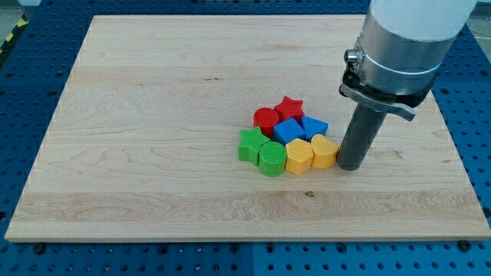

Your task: Point arm on right side of red star

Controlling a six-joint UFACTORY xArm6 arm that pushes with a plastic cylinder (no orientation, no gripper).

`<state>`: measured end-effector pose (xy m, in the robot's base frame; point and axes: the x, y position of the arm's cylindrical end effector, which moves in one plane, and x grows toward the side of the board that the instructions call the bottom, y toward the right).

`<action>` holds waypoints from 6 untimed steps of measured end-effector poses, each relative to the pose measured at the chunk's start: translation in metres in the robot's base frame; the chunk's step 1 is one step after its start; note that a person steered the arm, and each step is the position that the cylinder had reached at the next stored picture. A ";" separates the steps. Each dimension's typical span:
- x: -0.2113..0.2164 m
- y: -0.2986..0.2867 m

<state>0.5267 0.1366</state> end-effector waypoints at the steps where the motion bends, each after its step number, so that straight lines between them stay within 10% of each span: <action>1: 0.021 0.026; 6: -0.090 -0.049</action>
